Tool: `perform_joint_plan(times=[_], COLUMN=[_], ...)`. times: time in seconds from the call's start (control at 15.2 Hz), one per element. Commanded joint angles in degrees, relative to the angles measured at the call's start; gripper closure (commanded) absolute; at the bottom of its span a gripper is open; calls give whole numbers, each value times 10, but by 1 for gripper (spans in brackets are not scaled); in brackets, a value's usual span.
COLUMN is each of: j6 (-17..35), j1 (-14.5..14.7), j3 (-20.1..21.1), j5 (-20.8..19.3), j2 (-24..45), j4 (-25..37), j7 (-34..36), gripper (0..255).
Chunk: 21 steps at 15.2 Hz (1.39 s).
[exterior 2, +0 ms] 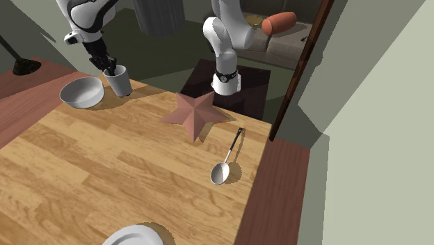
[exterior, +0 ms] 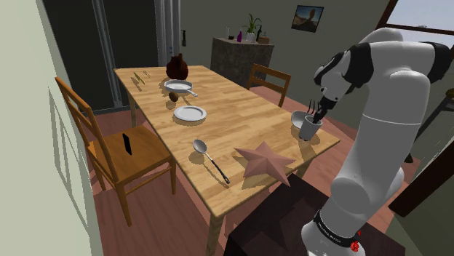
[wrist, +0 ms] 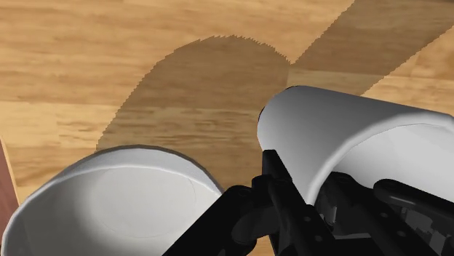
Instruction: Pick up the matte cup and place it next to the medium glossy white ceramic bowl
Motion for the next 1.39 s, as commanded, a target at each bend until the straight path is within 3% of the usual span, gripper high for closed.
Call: perform_joint_plan(times=[0.0,0.33,0.4,0.73,0.99,1.32], j6=[2,2,2,2,-58,-58], j1=[-1,-1,-1,-1,5,5], j3=[1,1,1,1,-15,-15], j5=[2,2,2,2,-35,-35], j2=[2,2,2,2,-32,-32], j4=[-1,-1,-1,-1,41,41], j7=[-2,-2,-2,-2,23,23], gripper=[255,255,0,0,0,0])
